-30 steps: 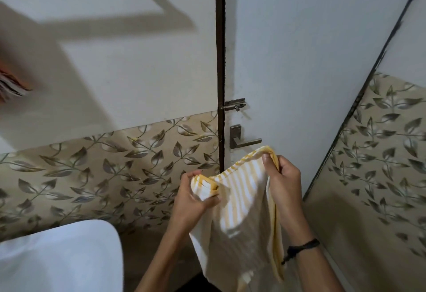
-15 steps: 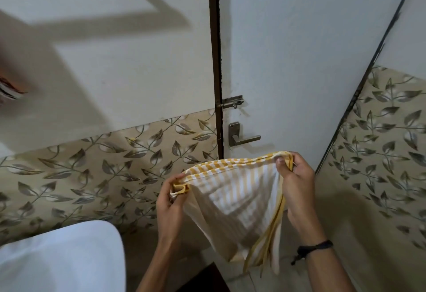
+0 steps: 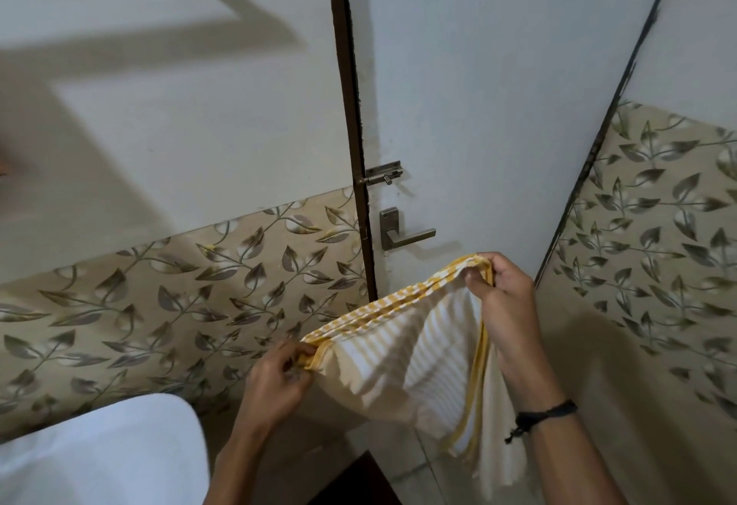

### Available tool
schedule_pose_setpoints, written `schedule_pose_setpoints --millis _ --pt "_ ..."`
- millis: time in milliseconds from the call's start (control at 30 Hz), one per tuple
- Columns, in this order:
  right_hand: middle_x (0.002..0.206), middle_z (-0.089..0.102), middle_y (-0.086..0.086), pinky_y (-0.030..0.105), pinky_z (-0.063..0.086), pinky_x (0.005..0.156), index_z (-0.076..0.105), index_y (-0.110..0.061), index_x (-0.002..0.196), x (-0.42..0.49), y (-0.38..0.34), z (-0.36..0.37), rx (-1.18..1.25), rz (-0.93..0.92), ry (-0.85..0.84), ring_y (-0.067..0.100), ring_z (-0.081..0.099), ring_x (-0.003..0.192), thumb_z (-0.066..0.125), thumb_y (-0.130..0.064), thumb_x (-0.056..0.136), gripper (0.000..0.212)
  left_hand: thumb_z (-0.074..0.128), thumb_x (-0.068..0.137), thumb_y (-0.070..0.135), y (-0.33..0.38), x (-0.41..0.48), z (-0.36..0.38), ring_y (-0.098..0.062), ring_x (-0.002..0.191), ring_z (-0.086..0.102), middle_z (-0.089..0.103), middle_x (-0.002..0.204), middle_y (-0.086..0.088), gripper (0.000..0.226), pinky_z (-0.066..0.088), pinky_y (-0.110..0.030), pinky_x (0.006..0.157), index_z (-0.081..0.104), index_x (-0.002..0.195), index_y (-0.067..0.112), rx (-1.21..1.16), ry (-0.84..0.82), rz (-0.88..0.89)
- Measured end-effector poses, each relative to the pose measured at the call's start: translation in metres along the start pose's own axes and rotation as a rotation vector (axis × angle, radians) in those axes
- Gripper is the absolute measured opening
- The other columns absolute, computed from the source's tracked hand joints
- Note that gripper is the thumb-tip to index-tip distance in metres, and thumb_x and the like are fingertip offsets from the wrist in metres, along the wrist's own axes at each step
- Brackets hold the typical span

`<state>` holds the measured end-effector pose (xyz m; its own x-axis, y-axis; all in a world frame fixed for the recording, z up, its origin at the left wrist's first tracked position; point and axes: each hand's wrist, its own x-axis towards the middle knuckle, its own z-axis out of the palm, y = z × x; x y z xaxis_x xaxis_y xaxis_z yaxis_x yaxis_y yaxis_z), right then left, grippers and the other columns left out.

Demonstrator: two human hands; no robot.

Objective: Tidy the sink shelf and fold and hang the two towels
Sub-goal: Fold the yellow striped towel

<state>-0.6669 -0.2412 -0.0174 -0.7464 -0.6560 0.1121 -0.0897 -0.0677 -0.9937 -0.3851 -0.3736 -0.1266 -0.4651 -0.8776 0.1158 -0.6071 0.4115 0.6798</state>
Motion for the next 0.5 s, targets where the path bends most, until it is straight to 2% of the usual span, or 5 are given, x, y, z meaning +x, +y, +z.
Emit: schedule_pose_setpoints --millis 67,133,267,433,500 --pt "0.081 0.067 -0.003 0.021 0.048 0.073 0.068 -0.018 0.085 0.001 -0.002 0.001 -0.006 -0.012 -0.008 0.008 0.062 0.077 0.06 -0.004 0.096 0.019 0.081 0.082 0.028 0.001 0.0 0.004 -0.014 0.112 0.061 0.064 0.121 0.013 0.034 0.054 -0.045 0.094 0.07 0.113 0.036 0.018 -0.041 -0.023" --pt "0.081 0.067 -0.001 0.017 0.049 0.071 0.068 -0.015 0.088 0.002 -0.004 0.003 -0.007 -0.012 -0.018 0.007 0.062 0.076 0.06 -0.004 0.096 0.015 0.083 0.081 0.038 0.002 0.0 0.01 -0.011 0.107 0.062 0.059 0.122 0.017 0.043 0.053 -0.033 0.087 0.071 0.12 0.029 0.029 -0.067 -0.01" --pt "0.079 0.067 -0.006 0.01 0.047 0.066 0.068 -0.017 0.086 0.005 -0.004 -0.002 0.001 -0.015 0.019 0.001 0.062 0.072 0.061 -0.004 0.096 0.018 0.087 0.077 0.019 0.005 0.0 0.018 -0.009 0.079 0.062 0.058 0.095 0.019 0.016 0.035 -0.007 0.065 0.075 0.086 0.022 0.15 0.083 0.065" --pt "0.079 0.068 -0.008 0.018 0.048 0.074 0.068 -0.019 0.082 0.01 -0.001 -0.022 0.009 -0.006 0.088 0.003 0.063 0.076 0.059 0.0 0.095 0.025 0.081 0.082 0.007 0.004 -0.003 0.006 -0.011 0.067 0.068 0.07 0.071 0.008 0.026 0.057 -0.035 0.059 0.066 0.072 0.026 -0.105 0.187 -0.067" --pt "0.078 0.066 -0.007 0.018 0.047 0.074 0.067 -0.019 0.08 0.012 0.0 -0.029 0.005 0.0 0.116 0.001 0.061 0.074 0.058 0.0 0.095 0.026 0.079 0.083 0.001 0.009 -0.002 -0.001 -0.015 0.072 0.073 0.073 0.077 0.006 0.019 0.06 -0.03 0.062 0.069 0.077 0.016 -0.289 0.202 -0.082"
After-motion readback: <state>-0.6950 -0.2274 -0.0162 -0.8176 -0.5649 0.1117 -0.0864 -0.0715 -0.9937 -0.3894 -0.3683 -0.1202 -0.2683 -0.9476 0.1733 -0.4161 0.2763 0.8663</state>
